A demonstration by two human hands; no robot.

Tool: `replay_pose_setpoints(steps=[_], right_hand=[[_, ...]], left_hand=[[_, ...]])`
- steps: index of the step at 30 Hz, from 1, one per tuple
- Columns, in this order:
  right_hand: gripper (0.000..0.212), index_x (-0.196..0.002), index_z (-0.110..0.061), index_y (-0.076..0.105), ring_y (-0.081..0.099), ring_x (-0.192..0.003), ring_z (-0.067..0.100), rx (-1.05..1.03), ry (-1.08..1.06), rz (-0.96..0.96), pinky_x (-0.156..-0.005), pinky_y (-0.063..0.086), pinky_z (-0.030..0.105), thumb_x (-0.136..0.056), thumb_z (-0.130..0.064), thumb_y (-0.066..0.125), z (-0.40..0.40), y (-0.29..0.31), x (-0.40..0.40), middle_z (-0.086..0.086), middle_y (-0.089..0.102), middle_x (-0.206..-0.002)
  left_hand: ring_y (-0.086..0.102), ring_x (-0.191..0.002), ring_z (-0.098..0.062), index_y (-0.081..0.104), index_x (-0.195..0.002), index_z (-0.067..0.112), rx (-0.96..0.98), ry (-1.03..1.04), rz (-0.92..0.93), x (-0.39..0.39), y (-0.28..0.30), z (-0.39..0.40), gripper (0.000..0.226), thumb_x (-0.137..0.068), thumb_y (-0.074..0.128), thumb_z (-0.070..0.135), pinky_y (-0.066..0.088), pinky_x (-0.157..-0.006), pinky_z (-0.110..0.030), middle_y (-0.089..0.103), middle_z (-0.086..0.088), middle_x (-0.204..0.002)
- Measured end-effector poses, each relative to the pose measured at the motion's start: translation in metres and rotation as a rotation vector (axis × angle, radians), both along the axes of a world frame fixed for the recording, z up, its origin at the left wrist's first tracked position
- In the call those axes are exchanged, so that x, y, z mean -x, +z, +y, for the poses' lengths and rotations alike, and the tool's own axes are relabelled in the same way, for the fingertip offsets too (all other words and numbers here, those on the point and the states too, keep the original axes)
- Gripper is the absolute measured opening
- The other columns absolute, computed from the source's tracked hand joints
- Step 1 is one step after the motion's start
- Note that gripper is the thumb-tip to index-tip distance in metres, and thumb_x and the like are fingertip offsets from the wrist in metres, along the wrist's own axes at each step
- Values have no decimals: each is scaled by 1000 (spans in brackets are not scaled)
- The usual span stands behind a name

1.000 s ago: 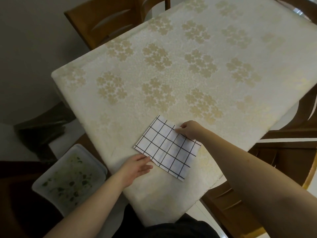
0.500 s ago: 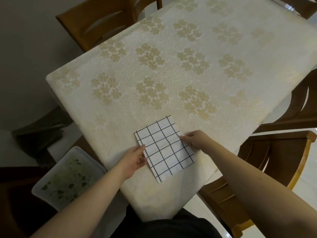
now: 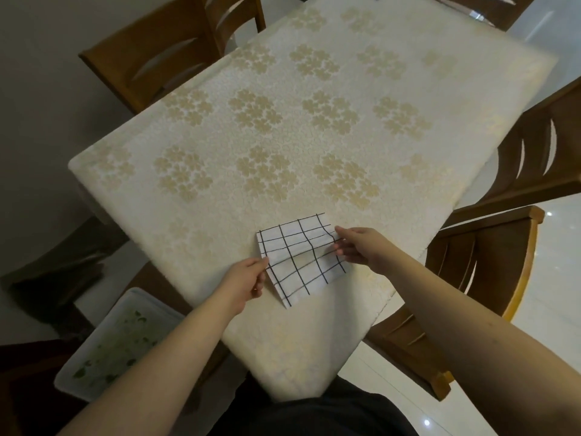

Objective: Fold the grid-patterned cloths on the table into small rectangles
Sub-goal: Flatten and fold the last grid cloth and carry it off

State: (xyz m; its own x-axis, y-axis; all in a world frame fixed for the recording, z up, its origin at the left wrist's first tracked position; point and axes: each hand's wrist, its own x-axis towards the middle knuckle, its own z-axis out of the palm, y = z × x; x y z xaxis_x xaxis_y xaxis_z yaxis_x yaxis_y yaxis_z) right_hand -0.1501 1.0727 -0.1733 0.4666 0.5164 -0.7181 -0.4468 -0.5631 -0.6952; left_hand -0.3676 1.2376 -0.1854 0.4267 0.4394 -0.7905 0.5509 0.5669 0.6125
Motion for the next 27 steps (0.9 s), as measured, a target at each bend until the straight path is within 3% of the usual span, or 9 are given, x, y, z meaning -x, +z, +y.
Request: replay_pose_setpoints(steps=[3,9,14,18,22,25,27], right_hand=[[35,-102,-3,66,70,-72,16,-58,-99,8,-68,58,28,-92,-36,63,2,18,7,11,72,-85],[25,-98,1,63,72,-86,24,-163,-282,-49,-78,59,33,-91,-23,65,-6,32,38,17,71,-93],[13,-82,-6,59,69,-79,22,-59,-309,-25,-72,60,29,-85,-9,71,-28,2,84,15,67,-86],[19,-95,-8,60,69,-71,20,74,-332,31,-66,57,32,-82,-7,73,-41,-20,115,9,66,-83],[20,-104,-8,60,62,-66,20,228,-328,-131,-60,52,31,-88,-20,64,-40,-32,128,7,66,-81],[19,-102,-16,60,62,-72,17,366,-205,-361,-60,51,31,-91,-31,56,-36,-31,128,0,66,-85],[17,-103,-19,58,61,-73,14,344,-123,-488,-57,49,28,-94,-33,53,-31,-28,128,-4,64,-84]], left_hand=[[49,-44,-12,63,-91,9,-62,11,-68,-10,23,14,14,-96,60,22,45,-46,-24,60,-3,-60],[62,-62,-15,65,-103,9,-163,77,-244,-12,39,24,27,-100,52,32,51,-57,-26,70,-9,-91],[70,-83,-23,64,-95,7,-120,81,-144,9,-7,14,15,-97,59,20,55,-70,-27,71,-16,-101],[70,-81,-23,60,-100,1,-81,117,-49,27,-38,2,12,-96,59,13,55,-69,-26,68,-17,-101],[70,-80,-24,53,-101,10,-133,75,-24,36,-49,6,16,-92,62,1,55,-70,-29,64,-18,-104],[70,-83,-24,55,-96,15,-178,-52,10,38,-50,9,19,-89,63,-2,56,-75,-32,65,-16,-105],[69,-84,-23,58,-101,13,-247,-149,51,37,-50,11,21,-87,68,2,57,-79,-37,67,-12,-102]])
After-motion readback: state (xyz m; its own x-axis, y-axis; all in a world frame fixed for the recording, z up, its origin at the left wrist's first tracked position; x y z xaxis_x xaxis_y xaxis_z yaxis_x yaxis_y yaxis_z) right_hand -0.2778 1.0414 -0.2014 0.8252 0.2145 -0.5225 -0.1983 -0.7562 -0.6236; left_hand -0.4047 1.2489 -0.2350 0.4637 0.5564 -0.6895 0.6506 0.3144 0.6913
